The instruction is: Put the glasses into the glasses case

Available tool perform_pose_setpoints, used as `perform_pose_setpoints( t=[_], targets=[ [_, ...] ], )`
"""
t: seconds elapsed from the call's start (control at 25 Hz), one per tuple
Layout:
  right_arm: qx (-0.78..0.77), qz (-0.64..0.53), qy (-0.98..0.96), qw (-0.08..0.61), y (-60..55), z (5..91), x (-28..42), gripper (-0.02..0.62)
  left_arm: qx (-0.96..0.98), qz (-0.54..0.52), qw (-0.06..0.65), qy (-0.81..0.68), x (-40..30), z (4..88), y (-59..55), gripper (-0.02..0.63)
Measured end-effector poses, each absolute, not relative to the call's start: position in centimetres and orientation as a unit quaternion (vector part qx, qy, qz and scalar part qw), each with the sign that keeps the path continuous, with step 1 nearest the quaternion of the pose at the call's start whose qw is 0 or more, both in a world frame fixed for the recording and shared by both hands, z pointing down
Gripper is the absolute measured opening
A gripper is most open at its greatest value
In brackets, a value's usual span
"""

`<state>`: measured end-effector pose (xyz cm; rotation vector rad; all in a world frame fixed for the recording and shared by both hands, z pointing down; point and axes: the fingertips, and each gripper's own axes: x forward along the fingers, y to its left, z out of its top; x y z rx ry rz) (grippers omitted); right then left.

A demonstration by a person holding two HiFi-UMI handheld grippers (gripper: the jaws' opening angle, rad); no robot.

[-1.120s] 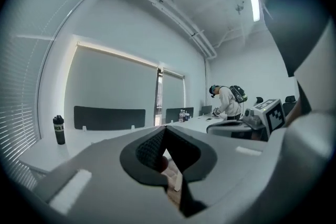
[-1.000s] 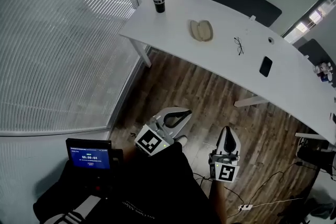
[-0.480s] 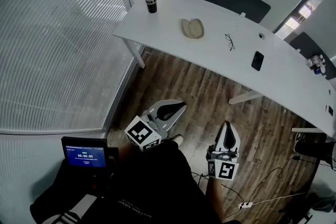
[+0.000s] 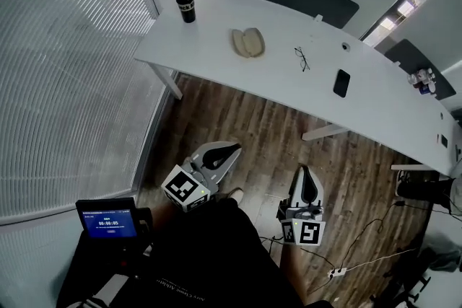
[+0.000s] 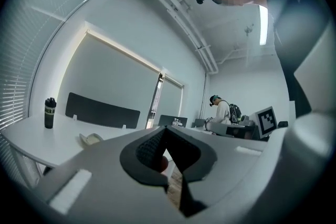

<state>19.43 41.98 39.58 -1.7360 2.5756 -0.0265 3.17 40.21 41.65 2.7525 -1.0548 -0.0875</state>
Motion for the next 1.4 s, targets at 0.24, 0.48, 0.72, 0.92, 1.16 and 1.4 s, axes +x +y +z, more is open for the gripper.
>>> perform_pose_setpoints(
  t=[0.24,0.48,0.72,0.92,1.16,1.4],
  targets=[
    [-0.549,-0.016,0.836,-0.008,34.0,39.7,13.3,0.008,0.943,-0.019,0.098,-0.317,0.7,43.3,32.9,0.006],
    [-0.551,-0.046,0.833,-0.029,29.5,41.5,10.2,0.009,0.962,0.011,0.086,-0.257,0.1,44.5,29.9,0.006],
    [-0.538,-0.135,0.831,0.031,23.8,42.2,7.4,0.009,0.963,0.020,0.127,-0.237,-1.5,46.0,26.4,0.006],
    [-0.536,-0.147,0.831,0.002,18.7,45.3,9.6,0.009,0.959,0.039,0.135,-0.245,-0.7,48.5,21.2,0.006],
    [-0.514,-0.139,0.845,-0.042,9.9,49.8,14.4,0.009,0.939,0.059,0.150,-0.304,1.4,48.9,12.1,0.006],
    [-0.502,-0.132,0.848,-0.111,-0.5,53.7,20.2,0.009,0.920,0.095,0.111,-0.364,1.4,47.0,2.8,0.006]
  ],
)
